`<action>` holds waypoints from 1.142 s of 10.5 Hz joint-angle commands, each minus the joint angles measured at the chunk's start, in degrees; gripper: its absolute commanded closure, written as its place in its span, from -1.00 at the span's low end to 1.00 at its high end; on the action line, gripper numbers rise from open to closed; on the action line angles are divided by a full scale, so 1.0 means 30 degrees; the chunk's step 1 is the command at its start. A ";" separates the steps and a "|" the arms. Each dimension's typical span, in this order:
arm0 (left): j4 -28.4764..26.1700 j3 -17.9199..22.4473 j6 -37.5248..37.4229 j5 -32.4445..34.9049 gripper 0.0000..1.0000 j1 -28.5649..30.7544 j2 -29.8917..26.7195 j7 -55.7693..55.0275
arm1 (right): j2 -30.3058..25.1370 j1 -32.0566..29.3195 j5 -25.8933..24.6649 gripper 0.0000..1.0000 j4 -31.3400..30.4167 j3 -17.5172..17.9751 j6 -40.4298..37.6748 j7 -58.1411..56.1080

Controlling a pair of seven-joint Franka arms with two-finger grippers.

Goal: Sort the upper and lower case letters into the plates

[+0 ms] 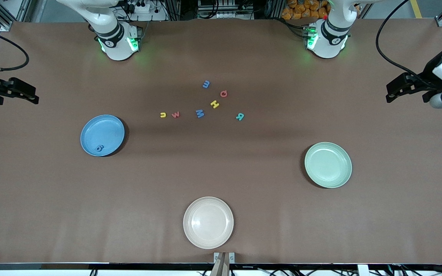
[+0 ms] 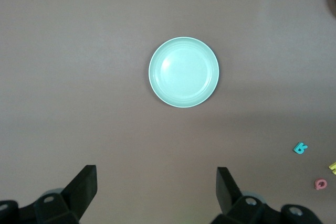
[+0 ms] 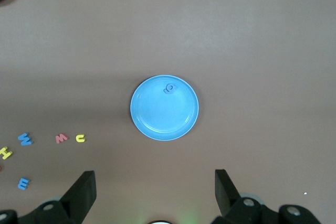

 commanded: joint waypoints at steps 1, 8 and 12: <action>0.0228 -0.0134 -0.0269 0.0613 -1.00 -0.0130 0.0764 -0.0242 | -0.0396 0.0643 0.0029 -1.00 -0.2084 -0.0057 0.0934 0.0503; -0.0297 -0.0690 -0.0153 -0.1254 -1.00 0.0017 0.1969 -0.0066 | -0.0630 0.3018 0.0493 -1.00 -0.8121 0.0031 0.5068 0.4133; -0.4659 -0.3760 0.4209 -0.1350 -1.00 0.0017 0.0711 -0.1677 | -0.0924 0.4654 0.1874 -1.00 -1.1078 0.0002 0.8309 0.6530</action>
